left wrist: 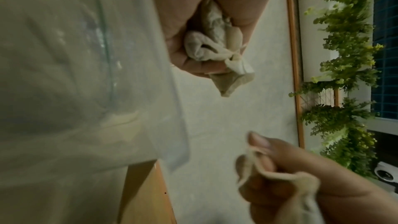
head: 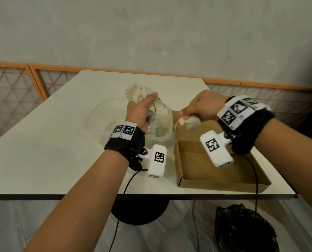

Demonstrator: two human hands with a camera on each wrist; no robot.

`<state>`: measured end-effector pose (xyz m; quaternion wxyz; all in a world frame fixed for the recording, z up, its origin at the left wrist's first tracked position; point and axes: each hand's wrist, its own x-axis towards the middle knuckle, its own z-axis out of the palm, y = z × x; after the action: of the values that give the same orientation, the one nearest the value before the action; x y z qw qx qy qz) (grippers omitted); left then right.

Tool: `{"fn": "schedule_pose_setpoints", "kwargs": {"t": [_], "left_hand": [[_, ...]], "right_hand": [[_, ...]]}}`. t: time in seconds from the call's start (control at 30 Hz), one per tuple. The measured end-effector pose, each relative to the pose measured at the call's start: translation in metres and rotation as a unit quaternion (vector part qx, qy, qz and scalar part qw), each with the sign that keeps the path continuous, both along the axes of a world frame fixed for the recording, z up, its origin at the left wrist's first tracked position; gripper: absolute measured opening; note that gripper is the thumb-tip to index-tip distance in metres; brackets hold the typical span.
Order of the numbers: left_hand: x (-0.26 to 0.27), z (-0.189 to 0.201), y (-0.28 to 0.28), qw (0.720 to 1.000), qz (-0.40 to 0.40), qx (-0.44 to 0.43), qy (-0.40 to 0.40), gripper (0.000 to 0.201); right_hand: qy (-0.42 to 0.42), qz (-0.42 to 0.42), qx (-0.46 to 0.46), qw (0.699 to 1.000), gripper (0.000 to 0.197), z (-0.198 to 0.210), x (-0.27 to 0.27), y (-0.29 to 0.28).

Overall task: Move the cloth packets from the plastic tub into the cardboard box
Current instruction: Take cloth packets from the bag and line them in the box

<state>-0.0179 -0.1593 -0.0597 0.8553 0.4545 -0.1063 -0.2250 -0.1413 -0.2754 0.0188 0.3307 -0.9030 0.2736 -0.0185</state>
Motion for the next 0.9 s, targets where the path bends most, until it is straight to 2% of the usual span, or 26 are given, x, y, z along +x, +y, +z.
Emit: {"fn": "schedule_pose_setpoints", "kwargs": {"t": [0.13, 0.27, 0.43, 0.53, 0.6, 0.67, 0.73, 0.77, 0.83, 0.9], "left_hand": [[0.001, 0.004, 0.001, 0.997, -0.015, 0.056, -0.051, 0.026], [-0.008, 0.016, 0.004, 0.975, -0.098, 0.135, -0.149, 0.025], [-0.025, 0.031, 0.001, 0.918, -0.187, 0.223, -0.269, 0.028], [-0.026, 0.033, 0.001, 0.881, -0.192, 0.302, -0.308, 0.045], [-0.024, 0.034, 0.004, 0.867, -0.177, 0.347, -0.312, 0.042], [-0.023, 0.034, 0.006, 0.883, -0.158, 0.35, -0.27, 0.049], [-0.022, 0.035, 0.004, 0.915, -0.142, 0.316, -0.208, 0.059], [-0.023, 0.037, 0.004, 0.935, -0.143, 0.273, -0.174, 0.048], [-0.026, 0.045, 0.001, 0.965, -0.167, 0.172, -0.105, 0.01], [-0.028, 0.051, -0.002, 0.97, -0.224, 0.082, -0.043, 0.02]], "right_hand": [[-0.127, -0.04, 0.078, 0.988, 0.02, 0.02, -0.021, -0.02], [-0.17, -0.048, 0.083, 0.981, 0.016, 0.026, -0.024, -0.025], [-0.217, -0.039, 0.12, 0.968, 0.014, 0.024, -0.013, -0.01], [-0.261, -0.056, 0.129, 0.955, 0.015, 0.032, -0.012, -0.01], [-0.282, -0.078, 0.132, 0.947, 0.017, 0.034, -0.014, -0.019], [-0.283, -0.085, 0.142, 0.945, 0.019, 0.03, -0.019, -0.028], [-0.258, -0.087, 0.152, 0.95, 0.021, 0.019, -0.021, -0.038], [-0.242, -0.093, 0.154, 0.953, 0.022, 0.011, -0.022, -0.042], [-0.212, -0.115, 0.141, 0.96, 0.027, -0.004, -0.024, -0.047], [-0.183, -0.132, 0.11, 0.968, 0.031, -0.019, -0.028, -0.052]]}}
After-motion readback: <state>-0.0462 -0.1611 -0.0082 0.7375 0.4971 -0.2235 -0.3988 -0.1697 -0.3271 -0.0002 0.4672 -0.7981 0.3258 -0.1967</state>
